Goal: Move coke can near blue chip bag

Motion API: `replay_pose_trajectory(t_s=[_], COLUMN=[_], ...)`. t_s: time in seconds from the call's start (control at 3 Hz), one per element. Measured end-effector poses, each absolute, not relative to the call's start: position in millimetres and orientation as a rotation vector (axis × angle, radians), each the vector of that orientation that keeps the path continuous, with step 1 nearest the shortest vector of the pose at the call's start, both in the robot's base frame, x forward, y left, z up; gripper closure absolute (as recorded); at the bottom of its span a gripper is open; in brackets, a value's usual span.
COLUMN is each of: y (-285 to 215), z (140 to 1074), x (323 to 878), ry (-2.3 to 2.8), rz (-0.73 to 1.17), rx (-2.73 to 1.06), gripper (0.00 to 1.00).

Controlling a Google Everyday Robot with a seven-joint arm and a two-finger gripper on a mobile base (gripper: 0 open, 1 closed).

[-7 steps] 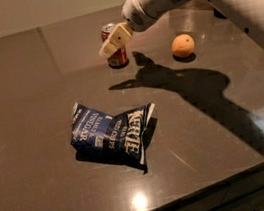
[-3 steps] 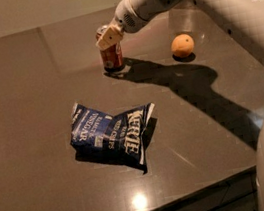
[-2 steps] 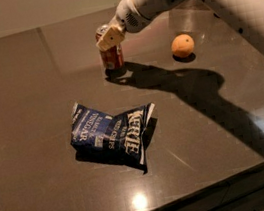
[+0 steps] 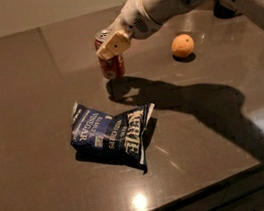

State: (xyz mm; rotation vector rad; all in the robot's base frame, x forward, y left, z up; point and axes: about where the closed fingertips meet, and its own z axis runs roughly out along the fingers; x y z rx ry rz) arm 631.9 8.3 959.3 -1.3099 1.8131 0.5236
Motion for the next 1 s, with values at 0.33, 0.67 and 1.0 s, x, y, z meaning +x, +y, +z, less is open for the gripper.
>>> replay_pose_trajectory(t_s=[0.33,0.67,1.0], y=[5.9,-0.2,-4.3], z=[959.3,950.3,940.4], x=[614.6,589.5,572.0], ry=[1.800,1.780,1.751], rz=[0.530,0.558,0.579], rx=[-1.334,-1.378,-1.431], gripper=[1.00,0.99,0.77])
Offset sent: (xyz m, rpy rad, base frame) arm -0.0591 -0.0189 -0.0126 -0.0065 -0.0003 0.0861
